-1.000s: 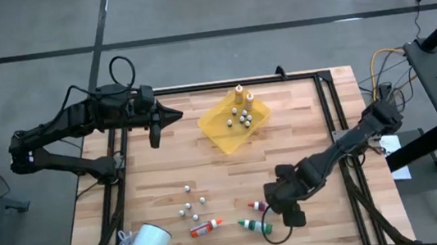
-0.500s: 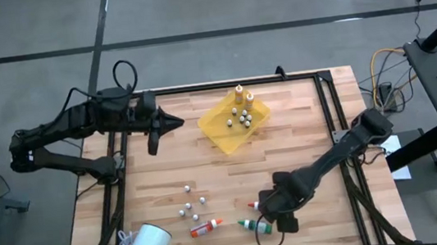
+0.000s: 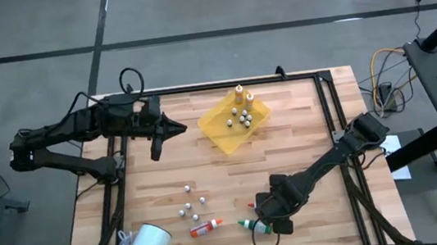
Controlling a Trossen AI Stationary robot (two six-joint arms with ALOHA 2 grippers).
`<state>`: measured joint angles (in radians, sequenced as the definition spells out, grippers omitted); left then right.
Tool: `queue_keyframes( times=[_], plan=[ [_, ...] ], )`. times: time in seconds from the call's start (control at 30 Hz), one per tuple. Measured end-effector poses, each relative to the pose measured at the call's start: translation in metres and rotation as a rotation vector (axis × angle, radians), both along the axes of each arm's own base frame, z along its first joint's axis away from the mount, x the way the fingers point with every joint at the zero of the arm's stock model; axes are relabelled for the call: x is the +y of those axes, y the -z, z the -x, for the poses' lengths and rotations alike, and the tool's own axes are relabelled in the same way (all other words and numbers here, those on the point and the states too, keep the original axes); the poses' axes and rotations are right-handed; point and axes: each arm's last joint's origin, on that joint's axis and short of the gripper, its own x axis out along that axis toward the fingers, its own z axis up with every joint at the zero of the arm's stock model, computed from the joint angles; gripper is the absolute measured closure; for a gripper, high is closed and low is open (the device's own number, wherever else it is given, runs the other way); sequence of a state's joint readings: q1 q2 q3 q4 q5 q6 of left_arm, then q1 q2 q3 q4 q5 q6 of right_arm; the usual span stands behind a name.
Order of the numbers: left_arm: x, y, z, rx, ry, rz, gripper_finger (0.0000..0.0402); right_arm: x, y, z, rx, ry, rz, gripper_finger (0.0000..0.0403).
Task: Pick & Place food coloring
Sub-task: Put the large red food coloring bottle into the yellow bin
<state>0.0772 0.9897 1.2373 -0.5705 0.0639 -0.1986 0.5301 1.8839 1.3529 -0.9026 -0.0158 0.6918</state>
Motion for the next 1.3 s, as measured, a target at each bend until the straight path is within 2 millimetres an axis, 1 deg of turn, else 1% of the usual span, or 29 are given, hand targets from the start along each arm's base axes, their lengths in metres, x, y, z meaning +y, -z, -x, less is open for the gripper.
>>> queue_keyframes(
  times=[0.1, 0.23, 0.5, 0.7, 1.0, 1.13, 1.23, 1.3],
  plan=[
    [0.0, -0.001, 0.0, -0.008, 0.0, -0.001, 0.0401, -0.003, 0.006, 0.003, 0.013, 0.008, 0.028, 0.0193],
    [0.0, -0.003, 0.003, -0.027, -0.002, -0.002, 0.0401, -0.004, 0.013, 0.005, 0.008, 0.016, 0.021, 0.0193],
    [0.0, -0.005, 0.006, -0.038, -0.004, 0.004, 0.0401, -0.003, 0.019, 0.003, -0.029, 0.014, -0.011, 0.0193],
    [0.0, -0.005, 0.006, -0.039, -0.006, 0.008, 0.0401, -0.011, 0.033, 0.008, 0.006, 0.045, -0.008, 0.0193],
    [0.0, -0.005, 0.006, -0.038, -0.006, 0.009, 0.0401, -0.019, 0.046, 0.009, 0.004, 0.065, -0.056, 0.0193],
    [0.0, -0.005, 0.006, -0.038, -0.006, 0.01, 0.0401, -0.021, 0.048, 0.01, 0.008, 0.078, -0.074, 0.0193],
    [0.0, -0.005, 0.006, -0.038, -0.006, 0.01, 0.0401, -0.021, 0.048, 0.01, 0.011, 0.09, -0.077, 0.0204],
    [0.0, -0.005, 0.006, -0.039, -0.006, 0.01, 0.0401, -0.021, 0.047, 0.01, 0.014, 0.088, -0.076, 0.0223]
  ],
)
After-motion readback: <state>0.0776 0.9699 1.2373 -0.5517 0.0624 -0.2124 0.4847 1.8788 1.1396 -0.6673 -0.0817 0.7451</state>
